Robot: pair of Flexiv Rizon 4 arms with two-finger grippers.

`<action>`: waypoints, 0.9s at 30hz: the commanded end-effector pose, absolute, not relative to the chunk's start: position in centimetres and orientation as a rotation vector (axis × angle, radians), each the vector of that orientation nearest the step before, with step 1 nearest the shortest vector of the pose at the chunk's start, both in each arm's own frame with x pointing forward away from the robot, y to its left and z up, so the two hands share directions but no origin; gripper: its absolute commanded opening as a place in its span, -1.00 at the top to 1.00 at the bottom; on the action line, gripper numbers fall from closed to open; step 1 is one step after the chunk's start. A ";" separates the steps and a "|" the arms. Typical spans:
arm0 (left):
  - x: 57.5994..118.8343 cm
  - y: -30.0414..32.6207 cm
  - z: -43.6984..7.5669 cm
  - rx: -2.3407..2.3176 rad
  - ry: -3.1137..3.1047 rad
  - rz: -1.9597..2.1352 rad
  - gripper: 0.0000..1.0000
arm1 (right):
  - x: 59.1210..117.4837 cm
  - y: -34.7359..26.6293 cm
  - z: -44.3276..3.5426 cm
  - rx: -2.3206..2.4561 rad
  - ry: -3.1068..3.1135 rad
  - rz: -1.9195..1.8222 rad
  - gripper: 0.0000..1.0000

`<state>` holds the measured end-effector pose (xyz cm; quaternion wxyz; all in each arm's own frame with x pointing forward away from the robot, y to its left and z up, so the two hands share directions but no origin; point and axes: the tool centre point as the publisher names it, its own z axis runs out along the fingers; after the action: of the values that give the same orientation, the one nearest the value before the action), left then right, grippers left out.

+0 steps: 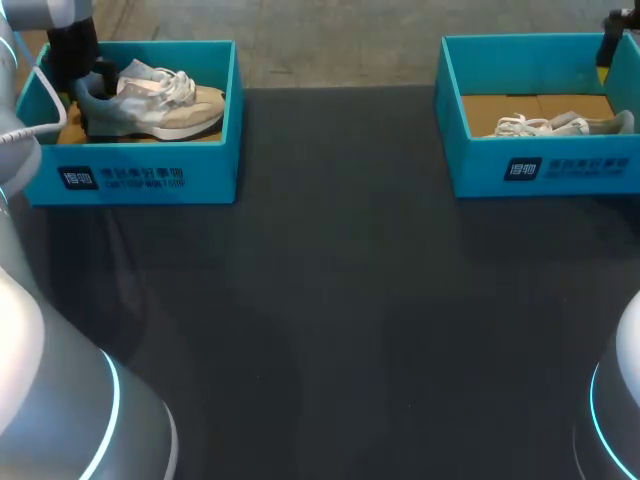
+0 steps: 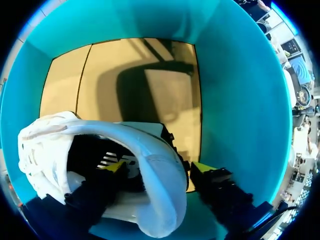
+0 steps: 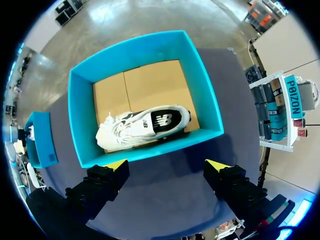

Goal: Take the shoe out of the shoebox, open the shoe tongue, remove and reinsert the insole, then place the shoe into the shoebox

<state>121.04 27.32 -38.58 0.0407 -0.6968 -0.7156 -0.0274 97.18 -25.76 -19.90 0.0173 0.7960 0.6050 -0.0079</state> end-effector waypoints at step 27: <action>121.5 29.3 -37.8 -2.114 -2.176 -0.031 1.00 | 97.1 -25.8 -19.9 2.472 1.879 -0.021 -1.00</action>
<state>120.85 28.80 -38.39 0.0393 -0.6965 -0.7159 -0.0304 97.18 -25.76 -19.90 0.0173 0.7960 0.6050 -0.0078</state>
